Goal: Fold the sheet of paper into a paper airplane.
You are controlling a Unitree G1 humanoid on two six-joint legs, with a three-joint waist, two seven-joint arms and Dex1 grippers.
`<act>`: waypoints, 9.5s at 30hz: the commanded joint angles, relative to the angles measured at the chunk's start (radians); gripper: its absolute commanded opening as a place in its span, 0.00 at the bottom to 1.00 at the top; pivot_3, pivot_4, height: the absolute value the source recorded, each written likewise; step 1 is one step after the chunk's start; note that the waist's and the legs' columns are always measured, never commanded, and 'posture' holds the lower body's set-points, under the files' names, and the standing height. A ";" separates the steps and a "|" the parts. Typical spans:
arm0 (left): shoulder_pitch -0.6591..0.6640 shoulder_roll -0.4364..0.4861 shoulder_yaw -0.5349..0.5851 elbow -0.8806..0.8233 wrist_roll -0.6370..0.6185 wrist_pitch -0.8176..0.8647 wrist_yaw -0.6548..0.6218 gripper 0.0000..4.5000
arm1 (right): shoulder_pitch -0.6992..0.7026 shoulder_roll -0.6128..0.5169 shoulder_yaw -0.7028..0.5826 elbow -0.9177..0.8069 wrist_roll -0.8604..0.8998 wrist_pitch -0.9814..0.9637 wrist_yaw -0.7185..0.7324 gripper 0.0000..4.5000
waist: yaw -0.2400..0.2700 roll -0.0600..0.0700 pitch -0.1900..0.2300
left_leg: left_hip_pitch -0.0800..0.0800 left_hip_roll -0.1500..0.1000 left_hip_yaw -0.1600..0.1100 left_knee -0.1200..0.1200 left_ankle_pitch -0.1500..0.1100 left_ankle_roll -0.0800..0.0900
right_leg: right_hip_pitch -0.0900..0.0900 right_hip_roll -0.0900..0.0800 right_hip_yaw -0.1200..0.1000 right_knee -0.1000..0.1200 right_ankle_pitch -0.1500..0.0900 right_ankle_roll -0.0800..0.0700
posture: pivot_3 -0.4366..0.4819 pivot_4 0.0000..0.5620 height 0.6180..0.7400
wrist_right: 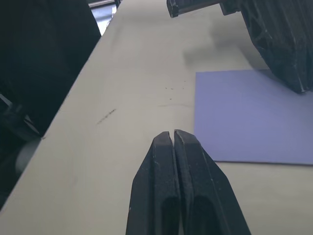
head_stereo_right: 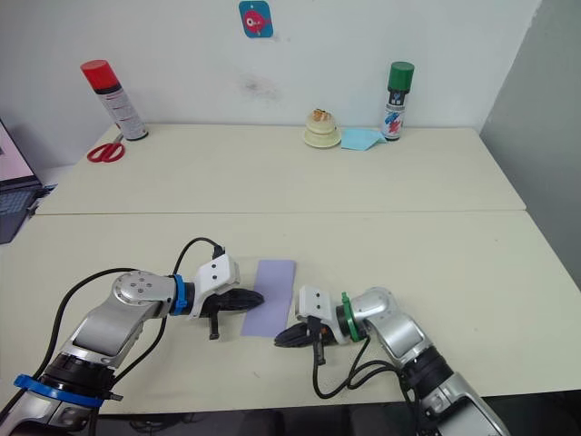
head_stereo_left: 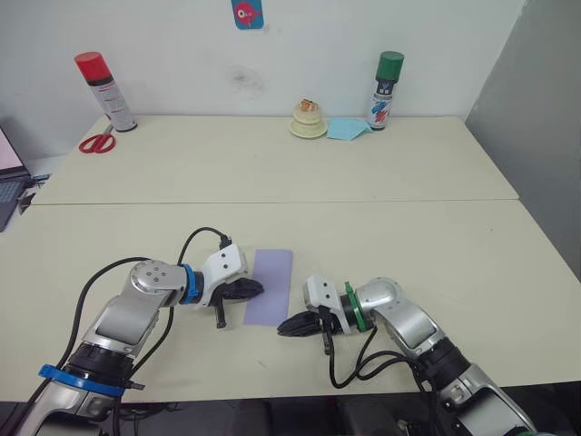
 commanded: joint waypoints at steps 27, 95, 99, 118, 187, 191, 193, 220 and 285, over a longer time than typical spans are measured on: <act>-0.022 -0.050 -0.069 0.128 0.062 -0.056 0.022 0.00 | -0.139 0.000 -0.067 0.152 -0.133 -0.398 -0.211 0.03 | 0.013 0.006 0.005 | -0.003 -0.001 0.000 0.002 0.000 0.000 | -0.001 -0.001 -0.001 0.000 0.001 0.002 | 0.48 0.27 0.98; -0.002 -0.051 -0.087 0.122 0.092 -0.094 0.011 0.00 | -0.171 0.114 -0.200 0.306 -0.085 -0.207 -0.373 0.03 | 0.019 0.013 0.008 | 0.009 -0.001 0.001 -0.007 0.000 0.000 | 0.009 -0.004 0.000 -0.008 0.000 0.001 | 0.48 0.27 0.98; 0.003 -0.072 -0.020 0.096 0.026 -0.078 0.027 0.00 | -0.127 0.082 -0.205 0.175 -0.057 -0.119 -0.345 0.03 | 0.022 0.013 0.008 | 0.008 -0.001 0.001 -0.008 0.000 0.000 | 0.009 -0.004 0.000 -0.010 0.001 0.001 | 0.48 0.27 0.98; 0.108 0.029 0.288 -0.066 -0.217 0.090 0.056 0.00 | -0.041 -0.254 -0.302 -0.395 0.177 0.277 -0.225 0.03 | 0.013 -0.003 0.030 | -0.012 0.000 0.001 -0.014 -0.001 -0.002 | -0.008 -0.006 -0.002 -0.017 0.001 0.000 | 0.48 0.27 0.98; -0.105 -0.183 -0.005 -0.123 -0.148 0.126 0.104 0.00 | -0.313 -0.283 -0.212 -0.449 0.210 0.441 -0.257 0.03 | 0.026 -0.004 0.030 | -0.015 -0.001 -0.003 0.006 -0.001 -0.001 | -0.009 -0.002 -0.005 0.000 0.003 -0.001 | 0.48 0.27 0.98; -0.128 -0.193 -0.024 -0.101 -0.130 0.106 0.093 0.00 | -0.325 -0.267 -0.201 -0.435 0.198 0.434 -0.262 0.03 | 0.026 -0.004 0.030 | -0.016 -0.002 -0.003 0.006 -0.001 -0.001 | -0.009 -0.002 -0.005 0.000 0.003 -0.001 | 0.48 0.27 0.98; -0.138 -0.199 -0.036 -0.091 -0.122 0.094 0.089 0.00 | -0.332 -0.254 -0.191 -0.427 0.190 0.429 -0.268 0.03 | 0.026 -0.004 0.030 | -0.016 -0.002 -0.003 0.006 -0.001 -0.001 | -0.009 -0.003 -0.005 0.000 0.003 -0.001 | 0.48 0.27 0.98; -0.199 -0.257 -0.067 -0.059 -0.103 0.058 0.074 0.00 | -0.377 -0.273 -0.009 -0.322 -0.026 0.246 -0.173 0.03 | 0.027 -0.004 0.030 | -0.016 -0.002 -0.003 0.006 -0.001 -0.001 | -0.009 -0.003 -0.005 0.000 0.003 -0.002 | 0.48 0.27 0.98; -0.178 -0.358 -0.141 0.125 0.042 -0.037 0.147 0.00 | 0.101 -0.249 -0.404 -0.454 0.120 0.508 -0.437 0.57 | 0.027 -0.004 0.027 | -0.008 -0.003 -0.002 0.008 -0.001 -0.001 | -0.001 -0.003 -0.002 0.000 0.003 0.005 | 0.48 0.27 0.98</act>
